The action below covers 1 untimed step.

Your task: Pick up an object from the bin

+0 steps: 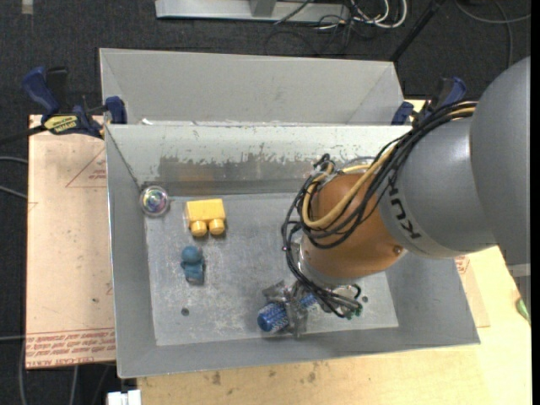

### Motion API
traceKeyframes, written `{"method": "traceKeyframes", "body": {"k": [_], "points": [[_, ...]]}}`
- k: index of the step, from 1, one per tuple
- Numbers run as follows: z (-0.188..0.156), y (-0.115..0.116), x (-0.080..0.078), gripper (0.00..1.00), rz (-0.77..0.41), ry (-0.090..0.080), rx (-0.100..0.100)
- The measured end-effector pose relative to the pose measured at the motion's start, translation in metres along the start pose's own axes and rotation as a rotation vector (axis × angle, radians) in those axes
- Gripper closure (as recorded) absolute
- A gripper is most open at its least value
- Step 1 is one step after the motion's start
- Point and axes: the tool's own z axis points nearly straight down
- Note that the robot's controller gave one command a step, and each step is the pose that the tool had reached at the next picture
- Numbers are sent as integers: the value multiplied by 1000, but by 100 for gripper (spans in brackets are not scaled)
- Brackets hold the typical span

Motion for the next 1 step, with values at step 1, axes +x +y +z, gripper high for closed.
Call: {"method": "traceKeyframes", "body": {"k": [1], "points": [[-109, 18, -37, 100, -274, -7, 2]]}}
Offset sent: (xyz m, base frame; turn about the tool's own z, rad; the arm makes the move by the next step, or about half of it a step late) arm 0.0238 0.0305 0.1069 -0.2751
